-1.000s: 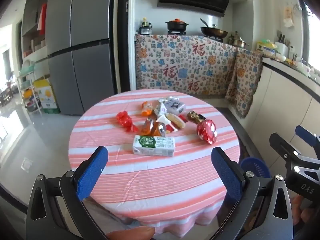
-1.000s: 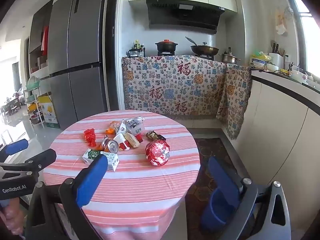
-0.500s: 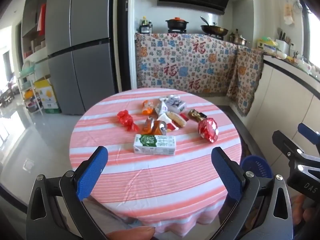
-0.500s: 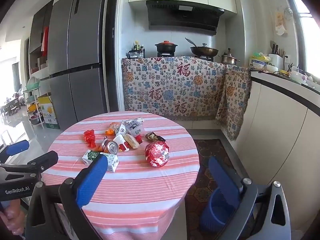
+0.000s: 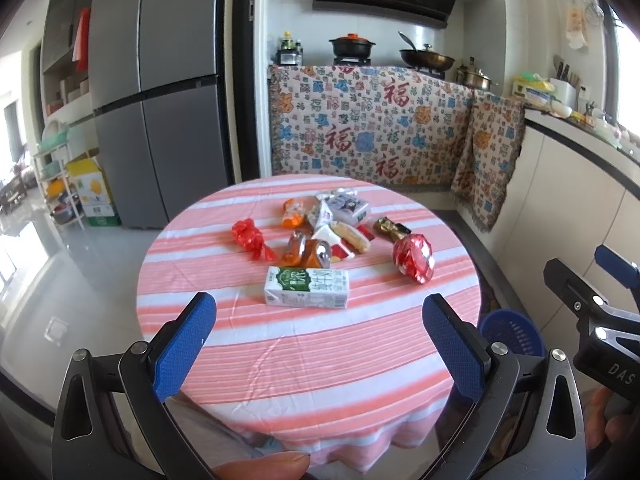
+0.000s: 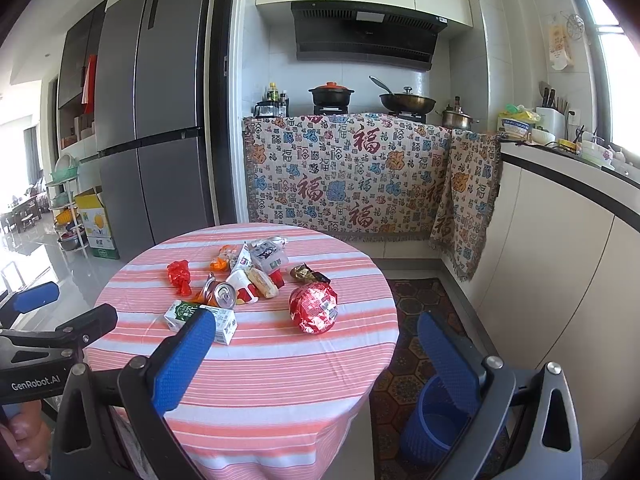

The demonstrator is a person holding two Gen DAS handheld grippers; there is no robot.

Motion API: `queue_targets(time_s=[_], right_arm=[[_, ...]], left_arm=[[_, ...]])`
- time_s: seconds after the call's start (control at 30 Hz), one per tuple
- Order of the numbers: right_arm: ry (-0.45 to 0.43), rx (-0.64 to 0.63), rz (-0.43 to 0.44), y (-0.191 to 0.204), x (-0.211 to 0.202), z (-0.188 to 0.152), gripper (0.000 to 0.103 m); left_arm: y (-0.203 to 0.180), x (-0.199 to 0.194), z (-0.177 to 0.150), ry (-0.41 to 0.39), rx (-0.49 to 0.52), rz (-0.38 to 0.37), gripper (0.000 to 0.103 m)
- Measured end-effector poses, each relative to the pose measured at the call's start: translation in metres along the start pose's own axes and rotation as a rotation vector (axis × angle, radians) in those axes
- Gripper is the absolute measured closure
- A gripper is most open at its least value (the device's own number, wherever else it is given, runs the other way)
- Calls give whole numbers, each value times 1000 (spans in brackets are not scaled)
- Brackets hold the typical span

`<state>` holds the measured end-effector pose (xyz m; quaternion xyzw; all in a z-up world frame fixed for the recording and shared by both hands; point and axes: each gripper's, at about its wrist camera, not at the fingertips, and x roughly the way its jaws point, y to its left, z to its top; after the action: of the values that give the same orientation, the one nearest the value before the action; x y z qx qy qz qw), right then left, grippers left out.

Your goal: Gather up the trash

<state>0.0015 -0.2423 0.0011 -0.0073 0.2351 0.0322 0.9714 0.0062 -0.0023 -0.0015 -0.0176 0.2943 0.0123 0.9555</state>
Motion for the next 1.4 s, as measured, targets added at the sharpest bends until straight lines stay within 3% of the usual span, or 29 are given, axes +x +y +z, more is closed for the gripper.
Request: queue_targets(time_s=[0.67,1.4], right_arm=[[-2,7,4,2,0,-1,0],[-36,17,-6,1,-7,0,0]], left_arm=[[-23,-10,-6,-7,2,-9,0],[-9,-22,2,-36,-11,-35,0]])
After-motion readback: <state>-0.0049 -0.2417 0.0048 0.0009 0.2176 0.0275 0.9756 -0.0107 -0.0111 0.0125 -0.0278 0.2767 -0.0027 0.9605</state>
